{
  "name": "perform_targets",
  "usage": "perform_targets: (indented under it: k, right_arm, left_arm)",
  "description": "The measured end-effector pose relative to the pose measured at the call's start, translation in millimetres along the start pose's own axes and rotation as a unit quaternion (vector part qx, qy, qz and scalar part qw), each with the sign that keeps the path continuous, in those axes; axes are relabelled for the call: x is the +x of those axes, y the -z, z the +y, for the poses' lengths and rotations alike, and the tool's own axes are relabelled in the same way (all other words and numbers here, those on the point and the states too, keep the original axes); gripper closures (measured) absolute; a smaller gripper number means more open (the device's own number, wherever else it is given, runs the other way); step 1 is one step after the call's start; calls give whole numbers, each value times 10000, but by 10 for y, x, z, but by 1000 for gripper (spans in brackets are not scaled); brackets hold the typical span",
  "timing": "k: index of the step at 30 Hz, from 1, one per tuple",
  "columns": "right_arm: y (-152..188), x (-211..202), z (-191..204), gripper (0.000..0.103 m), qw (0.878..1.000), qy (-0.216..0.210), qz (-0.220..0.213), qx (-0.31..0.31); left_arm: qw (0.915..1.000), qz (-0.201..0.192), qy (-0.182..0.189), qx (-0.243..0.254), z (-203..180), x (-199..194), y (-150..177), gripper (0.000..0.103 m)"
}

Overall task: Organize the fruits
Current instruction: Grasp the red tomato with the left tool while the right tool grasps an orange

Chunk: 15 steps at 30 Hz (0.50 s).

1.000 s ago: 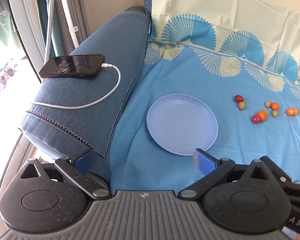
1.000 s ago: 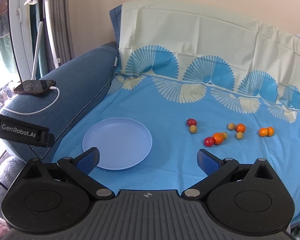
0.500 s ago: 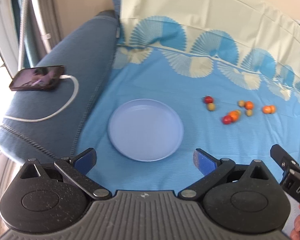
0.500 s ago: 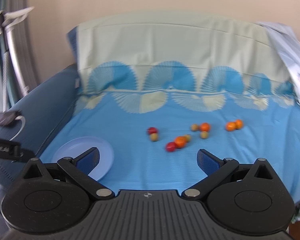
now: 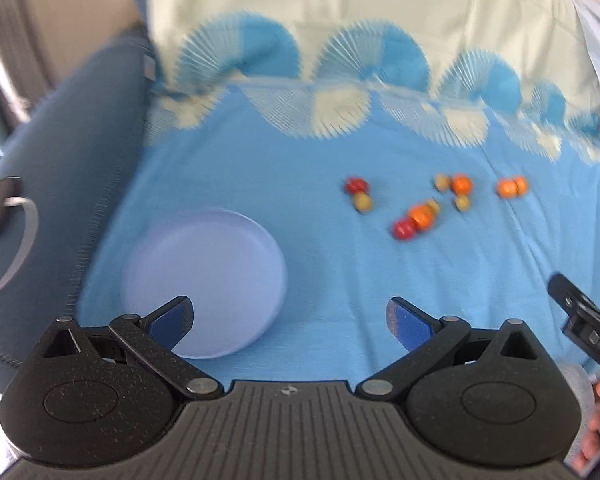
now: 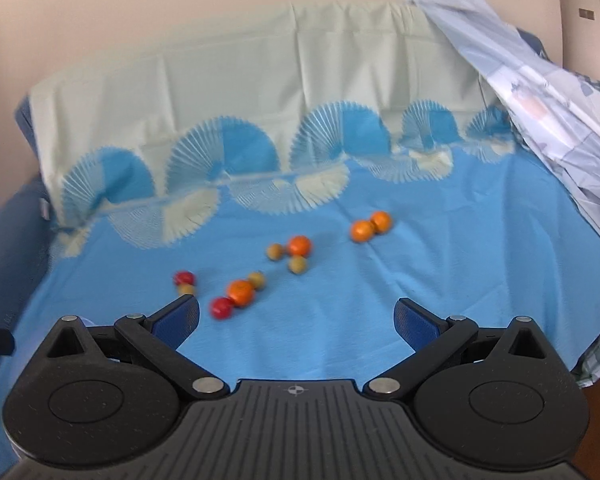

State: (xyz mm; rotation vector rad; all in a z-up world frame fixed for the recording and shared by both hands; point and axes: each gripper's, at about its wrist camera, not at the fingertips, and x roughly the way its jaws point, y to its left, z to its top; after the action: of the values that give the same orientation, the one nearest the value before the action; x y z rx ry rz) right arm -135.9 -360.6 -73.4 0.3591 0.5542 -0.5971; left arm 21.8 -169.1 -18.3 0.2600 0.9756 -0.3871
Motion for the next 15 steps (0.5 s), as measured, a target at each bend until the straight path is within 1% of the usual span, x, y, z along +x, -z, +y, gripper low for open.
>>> perform_targets:
  k: [1, 3, 5, 8, 10, 15]
  right_arm:
    - [6, 80, -55, 0, 10000, 65, 6, 38]
    - [8, 245, -158, 0, 9997, 195, 54, 103]
    - [9, 434, -243, 0, 9994, 277, 83, 176]
    - [-1, 750, -317, 0, 9992, 343, 143, 158]
    - [-22, 981, -360, 0, 9990, 407, 134, 131]
    - [-219, 1654, -591, 1, 9970, 736, 149, 165]
  left_arm:
    - [9999, 110, 12, 20, -52, 89, -51, 0]
    - [9999, 99, -5, 35, -156, 255, -133, 0]
    - [9998, 92, 0, 162, -272, 444, -237, 0]
    - [9993, 255, -17, 255, -414, 760, -407, 0]
    - [9993, 266, 13, 246, -497, 933, -492, 0]
    - [9972, 208, 113, 714, -799, 1423, -595, 0]
